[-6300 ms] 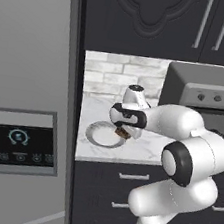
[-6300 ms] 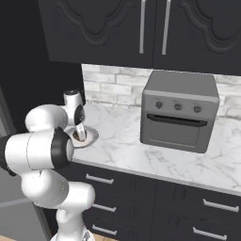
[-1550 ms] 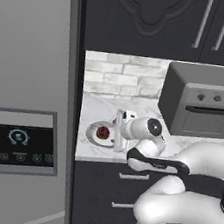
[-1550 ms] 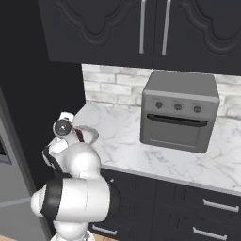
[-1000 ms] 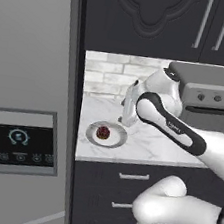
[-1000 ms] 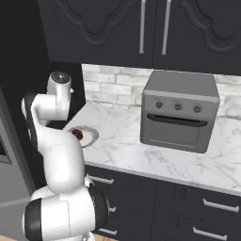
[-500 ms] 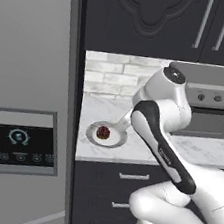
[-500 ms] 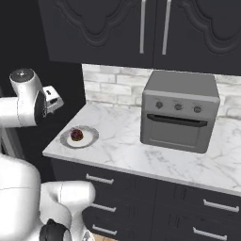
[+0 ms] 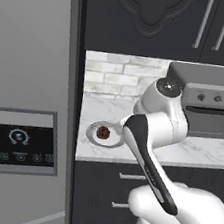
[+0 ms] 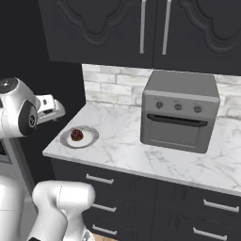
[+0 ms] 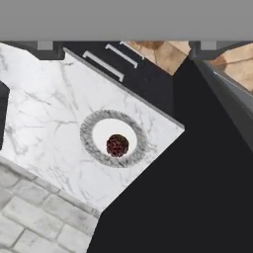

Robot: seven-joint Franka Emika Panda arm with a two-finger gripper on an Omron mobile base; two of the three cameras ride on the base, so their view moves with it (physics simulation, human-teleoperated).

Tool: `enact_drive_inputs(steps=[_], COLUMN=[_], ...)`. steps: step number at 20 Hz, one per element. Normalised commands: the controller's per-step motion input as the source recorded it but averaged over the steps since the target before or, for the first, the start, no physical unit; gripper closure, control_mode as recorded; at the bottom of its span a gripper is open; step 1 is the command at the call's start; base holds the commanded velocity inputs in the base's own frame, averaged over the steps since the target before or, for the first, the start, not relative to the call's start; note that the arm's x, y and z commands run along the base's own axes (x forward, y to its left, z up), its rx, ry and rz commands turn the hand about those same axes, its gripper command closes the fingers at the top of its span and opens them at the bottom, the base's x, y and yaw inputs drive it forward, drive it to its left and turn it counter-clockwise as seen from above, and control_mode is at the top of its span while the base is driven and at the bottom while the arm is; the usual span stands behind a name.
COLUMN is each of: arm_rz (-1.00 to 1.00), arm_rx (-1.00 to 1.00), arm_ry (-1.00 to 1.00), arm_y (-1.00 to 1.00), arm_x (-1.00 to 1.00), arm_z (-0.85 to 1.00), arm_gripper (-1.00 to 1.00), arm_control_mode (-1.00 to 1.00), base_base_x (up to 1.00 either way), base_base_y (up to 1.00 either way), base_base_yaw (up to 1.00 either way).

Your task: Take the baked cake out of the oven and place it on the plate for cooling. Then close the oven door.

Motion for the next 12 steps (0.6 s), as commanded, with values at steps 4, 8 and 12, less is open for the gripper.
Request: enact_drive_inputs(steps=[4, 8, 12], arm_rz=[0.0, 0.0, 0.0], arm_rx=[0.05, 0.0, 0.0], arm_ry=[0.0, 0.0, 0.0], arm_y=[-0.21, 0.0, 0.0], arm_x=[-0.03, 0.0, 0.0], arm_z=[0.0, 0.0, 0.0], arm_gripper=[-1.0, -1.0, -1.0], arm_control_mode=[-1.0, 1.0, 1.0], base_base_x=[0.0, -0.89, -1.0], base_base_y=[0.0, -0.01, 0.03], base_base_yaw=[0.0, 0.0, 0.04])
